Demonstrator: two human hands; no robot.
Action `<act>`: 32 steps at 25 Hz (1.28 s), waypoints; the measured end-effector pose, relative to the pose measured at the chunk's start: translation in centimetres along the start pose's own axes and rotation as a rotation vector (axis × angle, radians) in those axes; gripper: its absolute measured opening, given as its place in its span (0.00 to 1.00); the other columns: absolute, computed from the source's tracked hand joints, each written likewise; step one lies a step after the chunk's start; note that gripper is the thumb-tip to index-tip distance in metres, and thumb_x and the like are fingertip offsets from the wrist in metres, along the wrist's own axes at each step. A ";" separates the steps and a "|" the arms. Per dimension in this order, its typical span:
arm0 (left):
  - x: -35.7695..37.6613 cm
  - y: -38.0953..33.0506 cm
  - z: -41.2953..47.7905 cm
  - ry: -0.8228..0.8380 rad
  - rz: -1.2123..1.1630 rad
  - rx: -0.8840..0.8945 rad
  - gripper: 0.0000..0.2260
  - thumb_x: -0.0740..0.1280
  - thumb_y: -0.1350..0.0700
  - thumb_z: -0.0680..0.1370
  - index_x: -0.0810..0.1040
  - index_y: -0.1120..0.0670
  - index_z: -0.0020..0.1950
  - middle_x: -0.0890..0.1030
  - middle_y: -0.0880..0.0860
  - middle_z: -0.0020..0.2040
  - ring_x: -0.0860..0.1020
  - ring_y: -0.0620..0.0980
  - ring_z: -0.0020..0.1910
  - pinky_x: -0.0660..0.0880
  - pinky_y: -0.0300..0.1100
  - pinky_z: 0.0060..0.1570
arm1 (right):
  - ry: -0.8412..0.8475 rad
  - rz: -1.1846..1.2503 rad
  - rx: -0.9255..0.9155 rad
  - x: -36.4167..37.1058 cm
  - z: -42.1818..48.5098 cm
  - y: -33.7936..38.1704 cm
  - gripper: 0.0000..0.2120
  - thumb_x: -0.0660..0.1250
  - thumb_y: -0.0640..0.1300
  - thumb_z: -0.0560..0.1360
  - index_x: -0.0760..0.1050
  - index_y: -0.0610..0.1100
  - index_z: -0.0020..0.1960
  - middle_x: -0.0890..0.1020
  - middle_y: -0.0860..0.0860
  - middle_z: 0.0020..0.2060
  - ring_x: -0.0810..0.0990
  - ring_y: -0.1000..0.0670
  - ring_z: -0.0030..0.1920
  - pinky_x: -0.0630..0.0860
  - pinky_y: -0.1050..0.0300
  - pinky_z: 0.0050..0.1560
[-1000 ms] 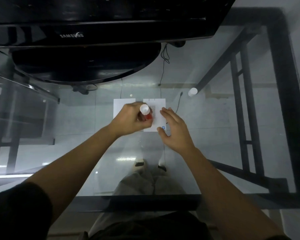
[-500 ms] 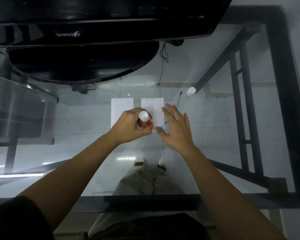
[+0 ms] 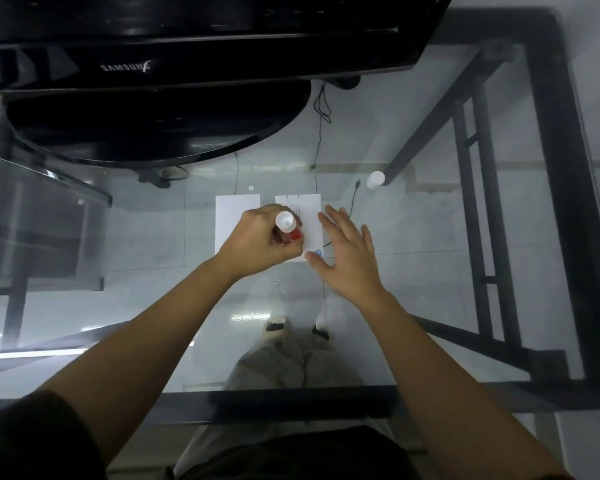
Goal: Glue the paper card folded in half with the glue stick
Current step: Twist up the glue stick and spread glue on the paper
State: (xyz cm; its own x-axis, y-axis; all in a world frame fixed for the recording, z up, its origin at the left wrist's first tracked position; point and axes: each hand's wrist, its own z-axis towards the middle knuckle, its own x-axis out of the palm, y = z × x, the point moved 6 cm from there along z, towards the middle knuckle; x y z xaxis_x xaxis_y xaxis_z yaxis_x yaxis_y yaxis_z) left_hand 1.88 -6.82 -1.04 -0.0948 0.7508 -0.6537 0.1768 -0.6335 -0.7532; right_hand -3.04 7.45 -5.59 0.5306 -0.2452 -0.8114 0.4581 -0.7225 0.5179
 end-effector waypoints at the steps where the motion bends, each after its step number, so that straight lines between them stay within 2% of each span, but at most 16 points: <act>1: 0.0 0.0 0.4 -0.006 0.002 0.000 0.08 0.73 0.59 0.67 0.79 0.58 0.45 0.82 0.54 0.42 0.79 0.49 0.38 0.79 0.43 0.41 | 0.001 0.000 -0.001 0.0 0.0 0.0 0.31 0.60 0.56 0.76 0.53 0.49 0.74 0.53 0.52 0.76 0.47 0.51 0.76 0.39 0.47 0.72; 7: -1.9 0.2 4.4 -0.175 0.011 -0.049 0.07 0.72 0.58 0.70 0.79 0.59 0.45 0.82 0.56 0.42 0.79 0.50 0.38 0.78 0.43 0.41 | 0.006 0.039 0.018 0.1 -0.1 0.0 0.32 0.61 0.55 0.76 0.52 0.47 0.74 0.54 0.52 0.76 0.47 0.51 0.76 0.39 0.47 0.73; 12: 0.4 -0.8 1.7 0.012 0.058 0.009 0.08 0.73 0.58 0.67 0.79 0.59 0.43 0.81 0.56 0.39 0.78 0.49 0.35 0.77 0.45 0.38 | -0.006 0.047 0.002 0.0 0.0 -0.1 0.33 0.60 0.55 0.76 0.50 0.47 0.75 0.54 0.52 0.76 0.47 0.52 0.76 0.39 0.49 0.72; 18: -1.2 -0.5 4.5 -0.127 0.005 -0.035 0.08 0.72 0.58 0.70 0.79 0.58 0.46 0.82 0.55 0.42 0.79 0.50 0.38 0.78 0.42 0.42 | -0.018 0.037 0.018 0.1 0.0 0.0 0.34 0.61 0.55 0.76 0.50 0.45 0.75 0.54 0.50 0.76 0.47 0.50 0.76 0.38 0.48 0.72; 23: 0.8 -1.3 1.4 0.004 -0.028 0.027 0.09 0.74 0.58 0.69 0.80 0.57 0.47 0.82 0.53 0.42 0.80 0.48 0.37 0.77 0.35 0.40 | -0.029 -0.010 0.088 0.5 -0.2 -0.6 0.38 0.60 0.60 0.75 0.46 0.45 0.75 0.46 0.50 0.77 0.41 0.49 0.76 0.36 0.48 0.71; 28: -0.8 -0.8 5.6 -0.078 0.056 -0.018 0.09 0.72 0.57 0.70 0.79 0.58 0.48 0.82 0.56 0.43 0.79 0.50 0.39 0.78 0.43 0.43 | -0.022 0.010 0.103 0.5 -0.1 -0.6 0.38 0.61 0.59 0.75 0.46 0.45 0.75 0.46 0.49 0.77 0.40 0.48 0.75 0.35 0.47 0.70; 30: -0.9 -0.5 5.0 -0.102 0.007 -0.042 0.09 0.72 0.56 0.70 0.79 0.57 0.47 0.82 0.54 0.43 0.79 0.49 0.38 0.78 0.41 0.42 | -0.014 0.019 0.097 0.5 -0.2 -0.6 0.38 0.61 0.59 0.75 0.46 0.44 0.75 0.46 0.49 0.77 0.40 0.48 0.75 0.36 0.46 0.71; 32: 0.0 -1.2 2.8 -0.045 -0.032 0.004 0.09 0.73 0.56 0.69 0.79 0.56 0.46 0.82 0.53 0.41 0.80 0.47 0.37 0.78 0.37 0.40 | -0.012 0.011 0.086 0.4 -0.3 -0.6 0.38 0.59 0.59 0.75 0.45 0.45 0.75 0.45 0.50 0.77 0.39 0.49 0.75 0.36 0.47 0.71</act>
State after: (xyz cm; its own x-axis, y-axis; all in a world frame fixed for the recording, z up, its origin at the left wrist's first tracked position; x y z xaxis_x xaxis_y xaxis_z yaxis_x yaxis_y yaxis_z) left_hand -1.11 -6.60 -0.40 -0.1440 0.7619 -0.6315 0.1686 -0.6100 -0.7743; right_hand -2.90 7.95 -6.17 0.5267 -0.2604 -0.8092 0.3890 -0.7726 0.5018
